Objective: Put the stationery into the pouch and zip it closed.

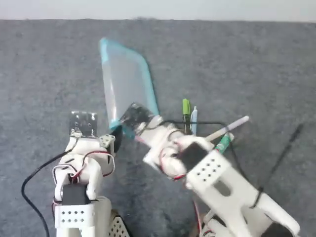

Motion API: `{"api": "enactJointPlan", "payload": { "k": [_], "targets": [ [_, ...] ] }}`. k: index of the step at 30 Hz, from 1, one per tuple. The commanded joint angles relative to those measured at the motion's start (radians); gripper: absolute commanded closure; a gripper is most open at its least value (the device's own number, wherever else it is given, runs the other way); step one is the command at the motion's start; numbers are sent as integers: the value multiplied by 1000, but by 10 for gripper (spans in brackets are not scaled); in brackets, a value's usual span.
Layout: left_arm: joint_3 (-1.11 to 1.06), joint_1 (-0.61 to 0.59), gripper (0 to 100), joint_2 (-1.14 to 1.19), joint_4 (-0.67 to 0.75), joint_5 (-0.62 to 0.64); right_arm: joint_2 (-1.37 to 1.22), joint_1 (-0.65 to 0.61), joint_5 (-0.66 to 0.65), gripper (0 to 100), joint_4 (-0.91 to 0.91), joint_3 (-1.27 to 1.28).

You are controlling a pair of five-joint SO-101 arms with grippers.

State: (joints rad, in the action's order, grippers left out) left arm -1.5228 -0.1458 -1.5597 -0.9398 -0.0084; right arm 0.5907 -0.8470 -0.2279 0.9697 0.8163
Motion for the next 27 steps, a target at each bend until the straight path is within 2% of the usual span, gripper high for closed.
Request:
{"api": "enactJointPlan", "payload": {
  "k": [1, 9, 11, 17, 25, 27],
  "targets": [
    [-5, -6, 749, -17, 18, 8, -102, -54, 17, 664, -104, -29],
    [-12, -14, 750, -17, 14, 8, -308, -56, 20, 667, -280, -35],
    [-12, -14, 750, -17, 14, 8, -352, -51, 21, 678, -274, -72],
    [-12, -14, 750, -17, 15, 8, -455, -56, 17, 827, -260, -126],
    [-10, -14, 750, -17, 17, 8, -547, -53, 15, 840, -246, -193],
    [-10, -14, 750, -17, 17, 8, -565, -51, 15, 878, -240, -203]
  ]
}}
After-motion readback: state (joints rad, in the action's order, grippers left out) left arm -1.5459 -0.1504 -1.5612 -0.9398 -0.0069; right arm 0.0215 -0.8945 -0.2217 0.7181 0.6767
